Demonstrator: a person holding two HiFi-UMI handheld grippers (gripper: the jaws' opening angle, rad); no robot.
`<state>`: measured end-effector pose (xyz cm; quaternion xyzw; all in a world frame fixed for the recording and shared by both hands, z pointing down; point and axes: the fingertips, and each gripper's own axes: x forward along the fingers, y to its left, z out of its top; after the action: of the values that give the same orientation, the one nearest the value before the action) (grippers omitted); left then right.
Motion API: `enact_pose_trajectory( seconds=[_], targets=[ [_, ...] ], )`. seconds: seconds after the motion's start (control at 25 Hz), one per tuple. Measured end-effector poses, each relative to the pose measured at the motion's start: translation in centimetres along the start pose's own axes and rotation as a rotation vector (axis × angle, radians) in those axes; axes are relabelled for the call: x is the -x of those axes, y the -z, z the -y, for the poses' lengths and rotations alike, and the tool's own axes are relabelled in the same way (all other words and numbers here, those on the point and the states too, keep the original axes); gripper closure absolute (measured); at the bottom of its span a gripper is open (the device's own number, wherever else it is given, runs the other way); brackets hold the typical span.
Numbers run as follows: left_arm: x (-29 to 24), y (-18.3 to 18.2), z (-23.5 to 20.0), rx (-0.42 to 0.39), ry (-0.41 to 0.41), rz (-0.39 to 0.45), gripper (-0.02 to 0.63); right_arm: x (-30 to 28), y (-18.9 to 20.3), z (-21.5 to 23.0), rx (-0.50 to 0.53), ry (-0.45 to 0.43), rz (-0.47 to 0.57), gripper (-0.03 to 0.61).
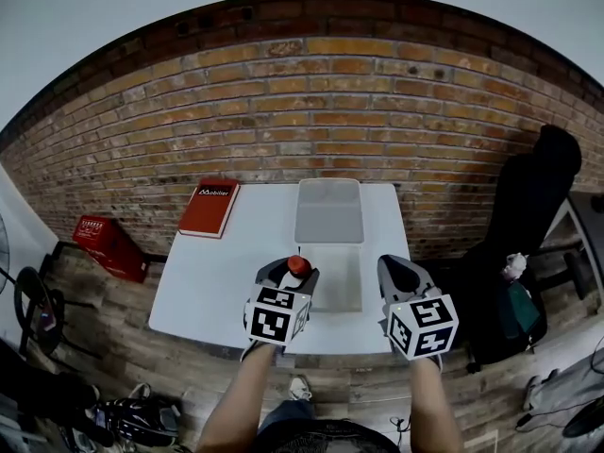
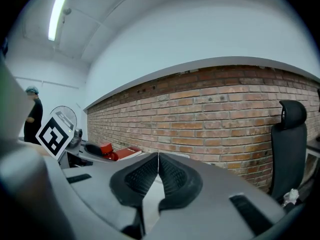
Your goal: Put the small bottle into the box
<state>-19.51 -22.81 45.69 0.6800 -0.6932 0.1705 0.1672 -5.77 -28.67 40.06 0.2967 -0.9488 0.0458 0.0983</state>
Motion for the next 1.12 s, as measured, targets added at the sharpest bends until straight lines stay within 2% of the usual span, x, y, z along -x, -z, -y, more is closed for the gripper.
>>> enact_pose_trajectory(
  seconds=[0.28, 0.48, 0.92, 1.12],
  targets=[
    [-3.9, -1.1, -2.0, -0.043, 0.085, -0.015, 0.385, -4.0, -0.4, 0.6, -0.015, 0.061, -0.013, 0.557],
    [-6.5, -0.5, -2.5, -0.069, 0.153, -0.05, 0.385, -5.7, -0.4, 1.0, -0.027, 0.108, -0.02, 0.557],
    [-11.2, 2.6, -0.2, -0.155, 0.305, -0.141, 0.385, -6.6, 0.9, 2.0, -0.045, 0.194, -0.055, 0.557],
    [-12.5, 3.5, 1.0, -0.226, 0.353, -0.17, 0.385, -6.5, 1.6, 2.2, -0.048, 0.22, -0.072, 0.557]
  ],
)
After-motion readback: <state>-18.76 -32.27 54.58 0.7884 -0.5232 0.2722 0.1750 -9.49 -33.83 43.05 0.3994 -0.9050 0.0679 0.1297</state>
